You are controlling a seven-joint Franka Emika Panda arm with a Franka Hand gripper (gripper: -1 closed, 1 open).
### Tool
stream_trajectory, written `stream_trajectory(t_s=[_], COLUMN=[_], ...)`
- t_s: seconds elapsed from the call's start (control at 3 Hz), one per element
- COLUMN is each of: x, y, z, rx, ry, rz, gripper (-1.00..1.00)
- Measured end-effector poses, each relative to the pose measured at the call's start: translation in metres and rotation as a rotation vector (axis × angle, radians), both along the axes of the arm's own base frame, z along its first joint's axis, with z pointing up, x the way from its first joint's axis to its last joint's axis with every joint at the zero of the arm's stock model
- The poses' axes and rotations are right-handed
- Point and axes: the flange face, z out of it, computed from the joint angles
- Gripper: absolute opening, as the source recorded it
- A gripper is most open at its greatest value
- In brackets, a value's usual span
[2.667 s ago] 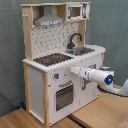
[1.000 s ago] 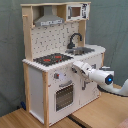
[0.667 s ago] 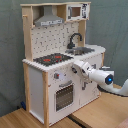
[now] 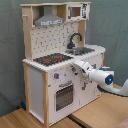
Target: Play with the kitchen
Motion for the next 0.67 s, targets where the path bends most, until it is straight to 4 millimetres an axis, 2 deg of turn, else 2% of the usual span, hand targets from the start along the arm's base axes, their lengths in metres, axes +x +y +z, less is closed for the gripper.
stream_trajectory(t_s=[0.33,0.67], x=[-0.032,-0.053], y=[0.014,0.010], z=[-0.013,-0.017], rx=[0.009,0.014], ry=[0.021,0.029], rz=[0.049,0.046], gripper=[1.00,1.00])
